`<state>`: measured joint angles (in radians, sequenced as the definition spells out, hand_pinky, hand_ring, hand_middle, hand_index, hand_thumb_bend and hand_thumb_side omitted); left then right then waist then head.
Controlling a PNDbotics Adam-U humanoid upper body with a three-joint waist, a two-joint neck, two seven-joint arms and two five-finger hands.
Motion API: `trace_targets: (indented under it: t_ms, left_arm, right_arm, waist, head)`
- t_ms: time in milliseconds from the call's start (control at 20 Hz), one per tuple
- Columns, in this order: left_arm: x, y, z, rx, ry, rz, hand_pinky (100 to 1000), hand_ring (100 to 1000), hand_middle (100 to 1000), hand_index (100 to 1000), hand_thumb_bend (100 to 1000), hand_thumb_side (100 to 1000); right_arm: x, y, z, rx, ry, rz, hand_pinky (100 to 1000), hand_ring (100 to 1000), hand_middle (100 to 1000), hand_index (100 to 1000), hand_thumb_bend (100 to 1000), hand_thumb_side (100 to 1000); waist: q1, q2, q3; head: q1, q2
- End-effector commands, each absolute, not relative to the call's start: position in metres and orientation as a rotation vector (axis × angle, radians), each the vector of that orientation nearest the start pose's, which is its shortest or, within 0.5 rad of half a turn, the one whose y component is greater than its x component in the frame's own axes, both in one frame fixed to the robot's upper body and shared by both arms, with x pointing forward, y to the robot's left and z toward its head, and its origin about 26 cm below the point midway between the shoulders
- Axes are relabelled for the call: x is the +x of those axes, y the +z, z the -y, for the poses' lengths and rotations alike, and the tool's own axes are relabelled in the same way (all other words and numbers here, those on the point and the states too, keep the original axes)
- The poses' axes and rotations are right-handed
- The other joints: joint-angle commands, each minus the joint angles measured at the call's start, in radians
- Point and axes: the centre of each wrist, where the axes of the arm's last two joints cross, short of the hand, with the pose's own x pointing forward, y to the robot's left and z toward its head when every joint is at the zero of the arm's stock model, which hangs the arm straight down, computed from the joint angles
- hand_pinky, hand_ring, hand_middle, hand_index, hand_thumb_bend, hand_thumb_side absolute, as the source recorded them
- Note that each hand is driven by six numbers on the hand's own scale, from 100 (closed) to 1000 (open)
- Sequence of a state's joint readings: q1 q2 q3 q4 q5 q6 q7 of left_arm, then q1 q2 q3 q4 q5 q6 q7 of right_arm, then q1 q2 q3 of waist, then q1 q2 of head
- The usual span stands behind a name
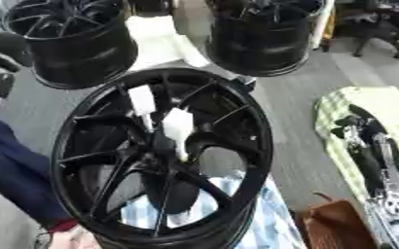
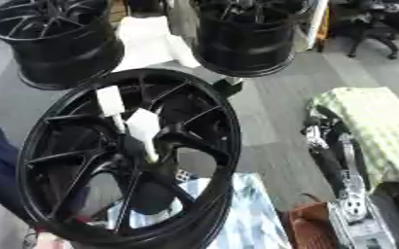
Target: Pull the pin out of the wheel hub.
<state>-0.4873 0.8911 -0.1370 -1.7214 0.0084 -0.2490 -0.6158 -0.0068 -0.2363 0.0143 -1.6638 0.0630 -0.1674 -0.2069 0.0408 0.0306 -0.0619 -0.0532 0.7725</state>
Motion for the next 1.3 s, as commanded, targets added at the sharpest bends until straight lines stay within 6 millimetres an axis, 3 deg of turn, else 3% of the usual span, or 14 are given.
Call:
trace_targets:
  t_ms: [50, 500, 850, 1300]
  left_arm:
    - [0.345, 0.279, -0.343, 0.332, -1.749, 1.712, 767, 1000, 736, 897, 100, 475]
    - [0.397, 0.263, -0.294, 0.255, -1.934, 1.597, 781, 1000, 787, 914, 174, 532]
    - [0.438, 0.267, -0.246, 0.292, -1.962, 1.543, 795, 1000, 808, 929, 213, 538]
    - [0.463, 0.231, -0.233, 0.333, -2.02, 1.456, 775, 1000, 805, 926, 236, 539]
  right_arm:
    - [0.28, 0.033, 0.294, -0.345, 0.129, 1.867, 731, 641, 627, 884, 100, 657]
    - [0.278, 0.031, 0.296, -0.342, 0.144, 1.858, 731, 641, 627, 884, 100, 657]
    - [0.278, 0.031, 0.297, -0.349, 0.136, 1.859, 732, 641, 626, 884, 100, 657]
    - [0.279, 0.032, 0.295, -0.342, 0.137, 1.863, 732, 641, 626, 884, 100, 658]
  waist:
    - [0.001, -0.014, -0.007]
    - [0.01, -0.028, -0.008]
    - [0.01, -0.024, 0.008]
    - [0.007, -0.023, 0.004]
  head:
    - [0.011, -0.003]
    - [0.009, -0.003]
    - [-0.007, -0.003]
    - [-0.007, -0.003]
